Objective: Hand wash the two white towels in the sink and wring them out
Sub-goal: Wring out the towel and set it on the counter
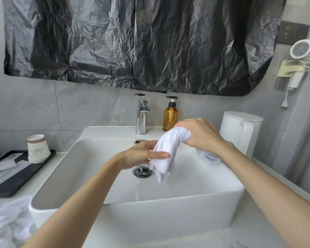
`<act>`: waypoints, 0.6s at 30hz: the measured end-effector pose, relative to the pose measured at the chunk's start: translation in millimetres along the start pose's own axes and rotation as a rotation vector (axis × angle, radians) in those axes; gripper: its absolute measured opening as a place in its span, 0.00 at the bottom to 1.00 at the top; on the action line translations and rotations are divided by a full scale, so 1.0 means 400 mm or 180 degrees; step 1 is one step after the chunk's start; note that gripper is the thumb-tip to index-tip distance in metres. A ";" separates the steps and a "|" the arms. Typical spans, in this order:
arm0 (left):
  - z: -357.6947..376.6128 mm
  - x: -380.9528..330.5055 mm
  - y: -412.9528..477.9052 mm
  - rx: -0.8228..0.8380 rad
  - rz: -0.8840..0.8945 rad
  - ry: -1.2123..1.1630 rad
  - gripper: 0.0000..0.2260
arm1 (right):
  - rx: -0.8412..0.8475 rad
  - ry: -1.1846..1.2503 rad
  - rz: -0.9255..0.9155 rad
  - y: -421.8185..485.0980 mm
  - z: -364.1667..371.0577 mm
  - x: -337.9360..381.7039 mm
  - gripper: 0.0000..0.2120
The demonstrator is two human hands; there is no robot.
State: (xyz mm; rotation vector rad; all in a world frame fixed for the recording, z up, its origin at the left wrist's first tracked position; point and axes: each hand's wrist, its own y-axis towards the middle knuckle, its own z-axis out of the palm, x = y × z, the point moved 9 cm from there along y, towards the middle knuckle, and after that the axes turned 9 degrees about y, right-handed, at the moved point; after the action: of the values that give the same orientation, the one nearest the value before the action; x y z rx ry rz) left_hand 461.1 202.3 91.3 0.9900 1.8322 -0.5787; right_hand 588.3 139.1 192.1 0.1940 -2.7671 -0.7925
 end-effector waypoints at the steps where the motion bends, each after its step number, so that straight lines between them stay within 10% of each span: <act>1: 0.010 0.001 0.002 0.0062 -0.0025 -0.0002 0.21 | -0.0102 0.0104 -0.0139 -0.006 -0.007 0.010 0.13; 9: 0.016 0.011 0.011 -0.0136 -0.0167 0.0536 0.28 | -0.0390 -0.0482 -0.0726 -0.027 0.008 0.040 0.13; 18: -0.032 0.023 0.028 -0.1180 -0.0546 0.2259 0.34 | 0.0615 -0.2090 -0.0297 -0.016 0.079 0.045 0.14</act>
State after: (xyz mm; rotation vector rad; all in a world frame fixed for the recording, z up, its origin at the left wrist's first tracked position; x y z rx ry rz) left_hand 461.4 221.5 88.9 0.8406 2.5483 0.0504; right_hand 562.7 145.9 166.5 0.1113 -3.4815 -0.7027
